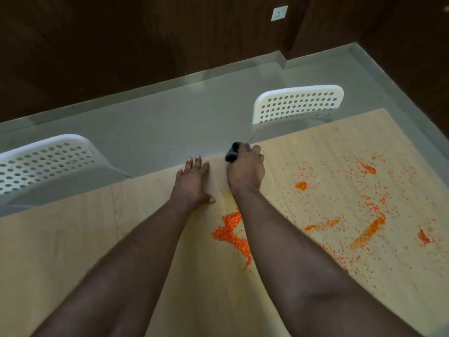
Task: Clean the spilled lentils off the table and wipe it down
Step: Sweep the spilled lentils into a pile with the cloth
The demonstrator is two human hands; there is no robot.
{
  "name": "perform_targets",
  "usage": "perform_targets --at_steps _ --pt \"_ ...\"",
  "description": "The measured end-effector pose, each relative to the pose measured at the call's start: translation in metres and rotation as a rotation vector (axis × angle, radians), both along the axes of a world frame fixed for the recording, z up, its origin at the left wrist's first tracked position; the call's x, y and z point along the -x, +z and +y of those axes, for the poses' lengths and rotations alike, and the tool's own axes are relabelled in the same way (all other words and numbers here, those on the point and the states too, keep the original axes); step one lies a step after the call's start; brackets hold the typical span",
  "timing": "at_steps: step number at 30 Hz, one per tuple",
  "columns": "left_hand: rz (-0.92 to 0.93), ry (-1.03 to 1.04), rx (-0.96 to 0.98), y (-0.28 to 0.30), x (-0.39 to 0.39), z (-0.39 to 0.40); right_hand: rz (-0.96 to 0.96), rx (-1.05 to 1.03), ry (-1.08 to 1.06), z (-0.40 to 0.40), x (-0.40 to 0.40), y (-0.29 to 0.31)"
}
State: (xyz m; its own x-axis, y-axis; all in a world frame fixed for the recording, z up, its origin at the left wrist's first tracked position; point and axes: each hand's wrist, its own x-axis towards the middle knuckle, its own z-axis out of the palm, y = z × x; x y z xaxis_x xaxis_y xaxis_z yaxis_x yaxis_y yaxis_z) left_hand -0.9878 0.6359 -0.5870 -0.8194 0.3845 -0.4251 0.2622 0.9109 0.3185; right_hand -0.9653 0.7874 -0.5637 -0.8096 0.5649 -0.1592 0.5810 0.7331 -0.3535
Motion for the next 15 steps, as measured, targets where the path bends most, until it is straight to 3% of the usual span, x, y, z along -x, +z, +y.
perform_targets --at_steps 9,15 --pt "0.023 0.015 -0.030 -0.005 -0.001 -0.004 0.036 0.041 -0.302 0.023 -0.062 -0.005" --pt "0.087 0.011 -0.035 -0.006 -0.029 -0.011 0.101 0.110 -0.068 -0.022 -0.068 0.002"
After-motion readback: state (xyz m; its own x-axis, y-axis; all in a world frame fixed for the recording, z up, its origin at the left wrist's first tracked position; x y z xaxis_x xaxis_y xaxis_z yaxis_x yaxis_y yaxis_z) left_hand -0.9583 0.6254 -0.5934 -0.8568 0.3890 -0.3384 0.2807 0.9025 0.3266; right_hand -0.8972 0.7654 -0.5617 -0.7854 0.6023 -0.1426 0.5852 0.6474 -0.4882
